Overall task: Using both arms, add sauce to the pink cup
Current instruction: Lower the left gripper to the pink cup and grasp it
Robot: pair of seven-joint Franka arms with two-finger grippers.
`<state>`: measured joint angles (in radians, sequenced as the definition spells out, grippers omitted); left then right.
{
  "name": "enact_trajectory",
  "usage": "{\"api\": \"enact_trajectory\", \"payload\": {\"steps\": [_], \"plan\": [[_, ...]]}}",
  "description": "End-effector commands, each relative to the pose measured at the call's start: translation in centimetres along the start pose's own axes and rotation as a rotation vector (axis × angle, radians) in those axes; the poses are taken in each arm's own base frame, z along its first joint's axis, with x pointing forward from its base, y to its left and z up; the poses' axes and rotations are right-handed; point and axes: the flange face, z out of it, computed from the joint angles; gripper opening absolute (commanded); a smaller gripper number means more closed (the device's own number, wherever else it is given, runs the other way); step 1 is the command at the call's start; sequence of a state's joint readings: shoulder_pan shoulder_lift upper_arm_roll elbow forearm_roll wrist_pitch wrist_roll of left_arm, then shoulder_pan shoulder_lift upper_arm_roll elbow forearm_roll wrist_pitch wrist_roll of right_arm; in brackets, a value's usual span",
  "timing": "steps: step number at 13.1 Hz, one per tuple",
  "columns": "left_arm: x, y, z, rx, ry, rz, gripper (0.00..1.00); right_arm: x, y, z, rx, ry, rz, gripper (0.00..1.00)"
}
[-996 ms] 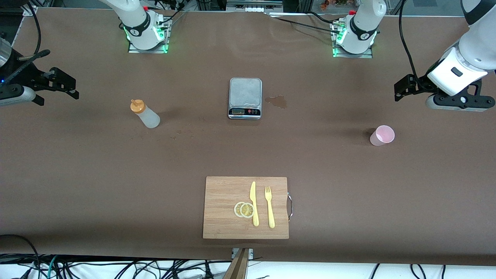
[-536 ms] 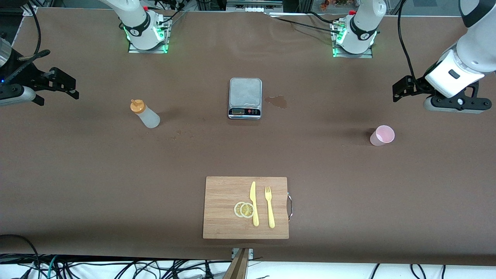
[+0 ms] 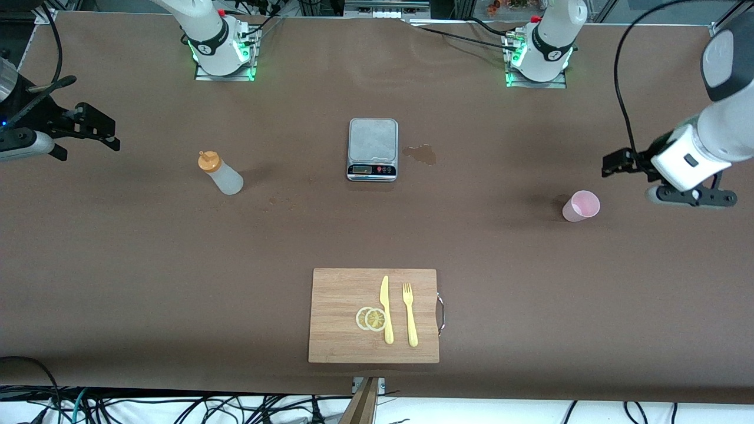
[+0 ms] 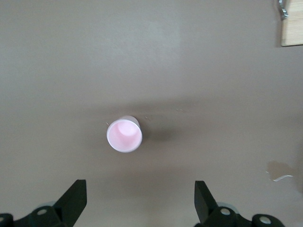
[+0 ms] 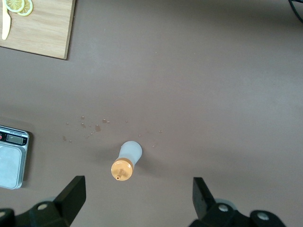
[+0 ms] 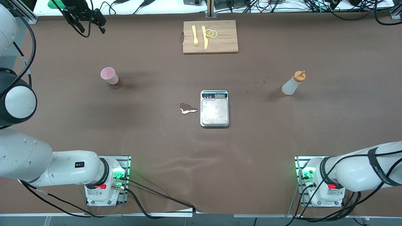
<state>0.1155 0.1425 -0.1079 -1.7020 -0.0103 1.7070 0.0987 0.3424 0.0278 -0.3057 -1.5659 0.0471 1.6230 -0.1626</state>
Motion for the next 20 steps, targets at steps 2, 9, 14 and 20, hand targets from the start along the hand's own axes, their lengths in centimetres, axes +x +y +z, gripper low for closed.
{"api": "enact_trajectory", "payload": {"steps": [2, 9, 14, 20], "plan": [[-0.1, -3.8, 6.4, 0.054, 0.029, 0.125, 1.00, 0.2, 0.1, -0.6, 0.001, 0.011, 0.001, 1.00], [0.8, -6.8, 15.3, 0.050, 0.029, 0.233, 1.00, 0.2, 0.1, -0.6, 0.001, 0.011, -0.002, 1.00], [1.3, -7.4, 18.0, 0.056, 0.011, 0.250, 0.99, 0.2, 0.2, -0.7, 0.001, 0.011, -0.002, 1.00], [-0.7, -7.8, 24.0, 0.083, 0.010, 0.287, 0.96, 0.1, 0.4, -0.7, 0.003, 0.012, -0.001, 1.00]]}}
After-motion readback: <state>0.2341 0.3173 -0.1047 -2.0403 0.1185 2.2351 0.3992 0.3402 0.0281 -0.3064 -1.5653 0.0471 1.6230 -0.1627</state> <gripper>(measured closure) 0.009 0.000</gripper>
